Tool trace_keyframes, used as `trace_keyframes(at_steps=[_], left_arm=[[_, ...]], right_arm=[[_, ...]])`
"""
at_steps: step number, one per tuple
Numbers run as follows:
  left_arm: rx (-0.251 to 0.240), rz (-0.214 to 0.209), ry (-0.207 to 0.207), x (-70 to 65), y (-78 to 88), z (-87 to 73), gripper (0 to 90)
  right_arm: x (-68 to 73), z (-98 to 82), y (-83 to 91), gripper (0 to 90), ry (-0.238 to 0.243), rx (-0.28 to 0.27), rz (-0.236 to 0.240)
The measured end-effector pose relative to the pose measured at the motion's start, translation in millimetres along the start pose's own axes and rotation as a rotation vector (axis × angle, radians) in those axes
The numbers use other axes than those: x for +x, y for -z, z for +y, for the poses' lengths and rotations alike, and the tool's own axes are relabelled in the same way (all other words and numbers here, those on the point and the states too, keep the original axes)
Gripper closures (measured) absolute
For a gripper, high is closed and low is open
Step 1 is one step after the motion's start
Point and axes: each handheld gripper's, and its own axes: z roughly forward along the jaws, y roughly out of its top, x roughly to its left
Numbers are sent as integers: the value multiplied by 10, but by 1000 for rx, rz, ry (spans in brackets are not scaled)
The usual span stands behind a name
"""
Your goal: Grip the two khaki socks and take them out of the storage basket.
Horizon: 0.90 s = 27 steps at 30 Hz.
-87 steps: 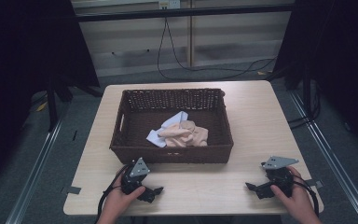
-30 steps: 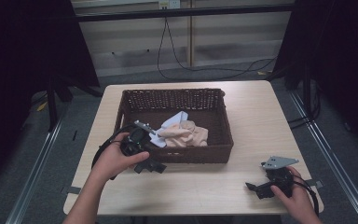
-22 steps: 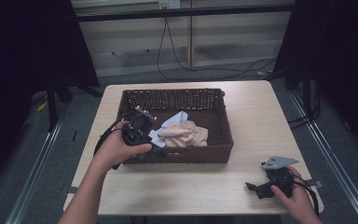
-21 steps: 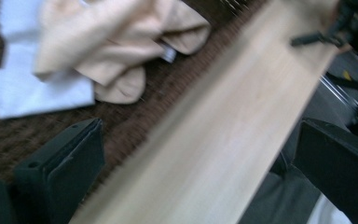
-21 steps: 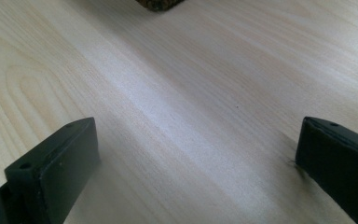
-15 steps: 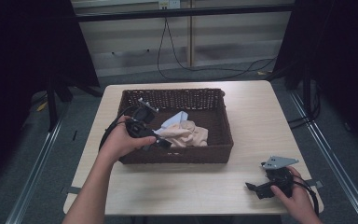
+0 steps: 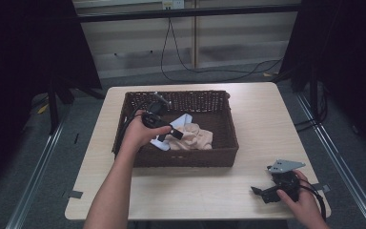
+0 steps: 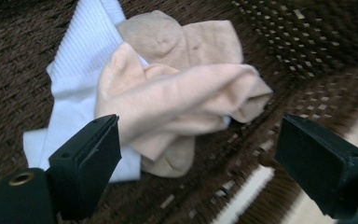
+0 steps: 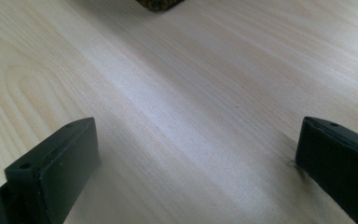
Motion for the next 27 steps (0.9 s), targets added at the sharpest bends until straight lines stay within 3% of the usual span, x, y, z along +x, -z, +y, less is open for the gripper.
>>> trace_keyframes(at_steps=[4,8,12,13,14,17,19,20,21,22,24,27], left_arm=[[40,11,-25,60,-140,56,108],[49,24,-48,93,-236,97,88],[100,47,-82,104,-387,133,83],[104,46,-75,100,-418,135,84],[137,71,-96,103,-476,152,130],[157,99,-99,115,-508,176,285],[180,115,-118,119,-505,196,519],[199,115,-116,114,-485,218,519],[206,113,-107,96,-435,243,770],[224,121,-104,83,-394,260,853],[243,113,-111,55,-305,282,867],[233,111,-95,29,-168,304,870]], right_arm=[[2,1,1,0,-3,1,0],[0,1,0,0,0,1,0],[0,1,0,0,0,0,0],[-1,1,0,0,1,0,0],[0,1,0,0,0,1,0],[0,1,1,0,0,1,0],[0,1,1,0,-1,1,1],[0,1,0,0,0,0,2],[1,1,0,0,0,1,0],[1,1,0,0,0,1,0],[1,1,0,0,0,0,0],[1,1,0,0,0,0,0]])
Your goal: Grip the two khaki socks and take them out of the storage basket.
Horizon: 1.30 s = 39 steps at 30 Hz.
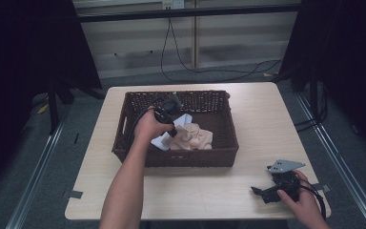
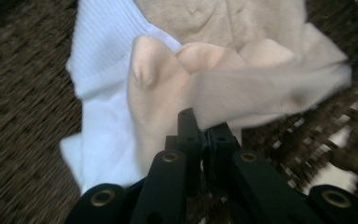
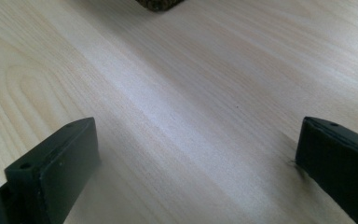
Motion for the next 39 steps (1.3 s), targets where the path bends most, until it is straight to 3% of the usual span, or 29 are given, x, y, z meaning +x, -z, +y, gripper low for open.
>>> trace_keyframes(at_steps=[1,4,6,7,8,11,17,28,39], left_arm=[[-10,-31,13,4,150,-17,870],[-10,-48,52,2,360,-42,870],[-7,-52,50,9,432,-47,870],[-22,-54,79,-2,567,-56,870],[-22,-54,79,-2,567,-56,871],[-26,-52,74,-35,776,-54,871],[-37,-83,69,-91,1001,-77,870],[-22,-107,28,-222,1209,-183,870],[-20,-128,-17,-341,1198,-519,870]], right_arm=[[0,0,0,0,0,0,0],[0,0,0,0,-1,-2,1],[0,-1,-1,0,0,-2,0],[-1,0,-1,0,0,-2,3],[-1,0,-1,0,0,-2,3],[-1,0,1,0,0,2,1],[-1,0,1,0,0,0,1],[-2,0,1,0,1,0,2],[-1,-1,0,0,0,-2,1]])
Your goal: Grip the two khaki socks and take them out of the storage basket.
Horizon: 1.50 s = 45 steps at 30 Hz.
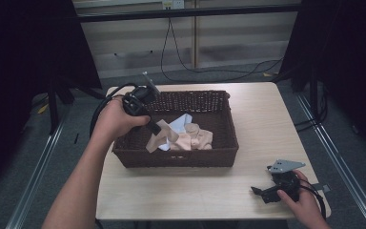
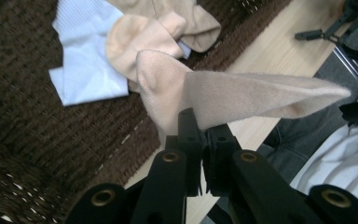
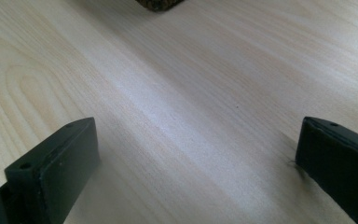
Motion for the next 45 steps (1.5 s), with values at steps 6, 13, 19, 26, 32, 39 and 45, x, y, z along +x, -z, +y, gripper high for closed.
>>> trace_keyframes(at_steps=[6,13,19,26,32,39,45], left_arm=[[-8,-23,-17,-45,-6,-169,869],[-18,-29,-29,-100,19,-288,869],[3,-48,-39,-100,-250,-397,867],[-6,-27,-69,-69,-545,-475,723],[-9,7,-82,-84,-593,-434,346],[-25,16,-72,-70,-553,-298,234],[-74,34,-68,14,-596,-79,212]], right_arm=[[1,-1,0,0,0,0,-1],[1,-1,0,0,0,0,0],[0,-2,1,0,1,2,2],[1,-2,2,0,0,3,1],[1,-1,1,0,-1,3,1],[2,-1,2,0,-1,3,1],[1,-1,1,0,-1,3,1]])
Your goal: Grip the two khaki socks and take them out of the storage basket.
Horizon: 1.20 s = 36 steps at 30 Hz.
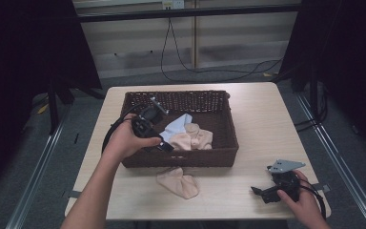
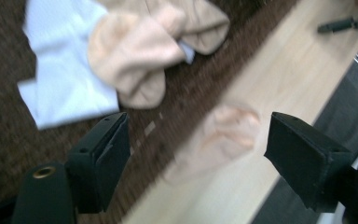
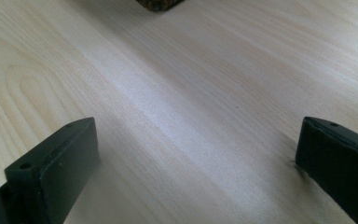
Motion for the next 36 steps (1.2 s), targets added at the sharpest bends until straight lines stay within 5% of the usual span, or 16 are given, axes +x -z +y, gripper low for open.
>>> trace_keyframes(at_steps=[10,17,24,31,36], left_arm=[[23,57,-4,137,-289,353,205],[78,100,1,283,-639,512,219],[57,77,-6,403,-939,564,239],[116,46,-46,423,-1177,593,254],[110,43,-33,451,-1292,570,287]], right_arm=[[1,1,-1,0,-2,-2,0],[-1,1,-2,0,1,-4,-2],[-1,1,-2,0,1,-4,-1],[-1,1,-2,0,0,-4,0],[1,1,0,0,-3,-1,0]])
